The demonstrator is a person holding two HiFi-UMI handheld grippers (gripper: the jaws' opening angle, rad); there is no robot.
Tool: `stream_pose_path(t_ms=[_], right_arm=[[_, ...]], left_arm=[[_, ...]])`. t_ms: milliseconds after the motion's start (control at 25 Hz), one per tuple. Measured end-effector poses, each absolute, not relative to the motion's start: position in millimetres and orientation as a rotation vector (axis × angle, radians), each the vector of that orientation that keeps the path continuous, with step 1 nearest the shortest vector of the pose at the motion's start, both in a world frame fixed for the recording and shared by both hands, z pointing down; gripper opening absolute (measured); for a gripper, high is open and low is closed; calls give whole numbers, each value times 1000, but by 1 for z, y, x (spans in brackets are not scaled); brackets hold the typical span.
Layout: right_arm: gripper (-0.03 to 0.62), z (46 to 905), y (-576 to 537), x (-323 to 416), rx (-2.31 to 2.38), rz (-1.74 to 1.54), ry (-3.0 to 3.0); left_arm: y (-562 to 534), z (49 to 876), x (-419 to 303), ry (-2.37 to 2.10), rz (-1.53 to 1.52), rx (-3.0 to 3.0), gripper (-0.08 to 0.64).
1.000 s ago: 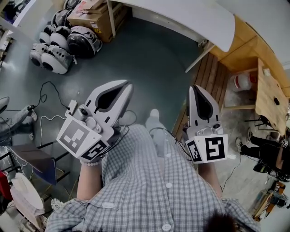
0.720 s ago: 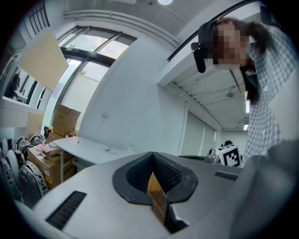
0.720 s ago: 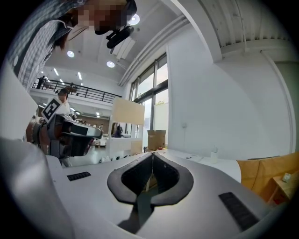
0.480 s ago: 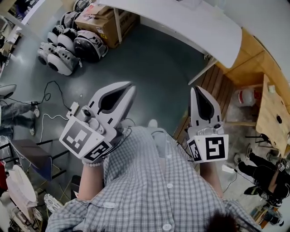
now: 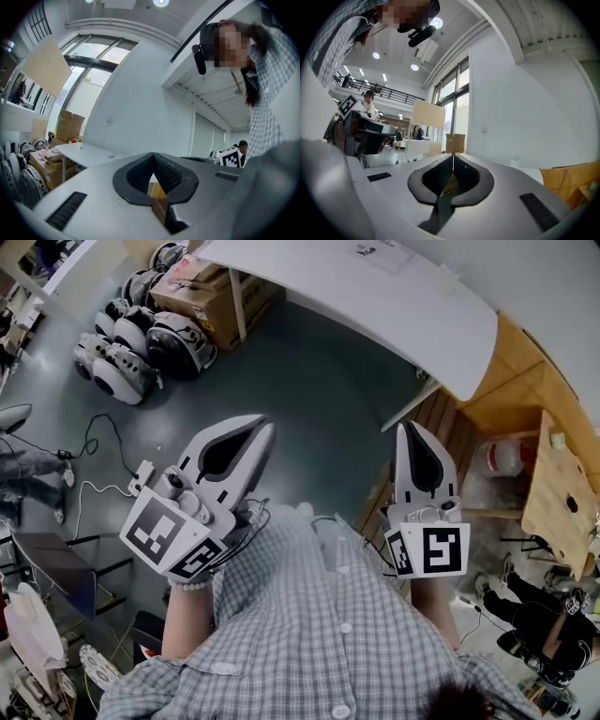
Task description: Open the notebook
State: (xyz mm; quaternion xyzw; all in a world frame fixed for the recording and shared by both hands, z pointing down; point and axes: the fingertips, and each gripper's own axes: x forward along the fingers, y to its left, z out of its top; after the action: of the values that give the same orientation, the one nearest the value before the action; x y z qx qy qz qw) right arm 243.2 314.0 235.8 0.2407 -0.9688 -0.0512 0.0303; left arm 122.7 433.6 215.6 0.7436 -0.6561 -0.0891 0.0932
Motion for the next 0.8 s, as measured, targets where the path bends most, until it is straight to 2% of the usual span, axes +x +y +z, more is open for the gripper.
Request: stream_pose_path(t_ms=[800], right_arm=[[21, 251, 288, 223, 722, -182, -2922]], left_arm=[[406, 219, 83, -1999, -270, 2165, 8]])
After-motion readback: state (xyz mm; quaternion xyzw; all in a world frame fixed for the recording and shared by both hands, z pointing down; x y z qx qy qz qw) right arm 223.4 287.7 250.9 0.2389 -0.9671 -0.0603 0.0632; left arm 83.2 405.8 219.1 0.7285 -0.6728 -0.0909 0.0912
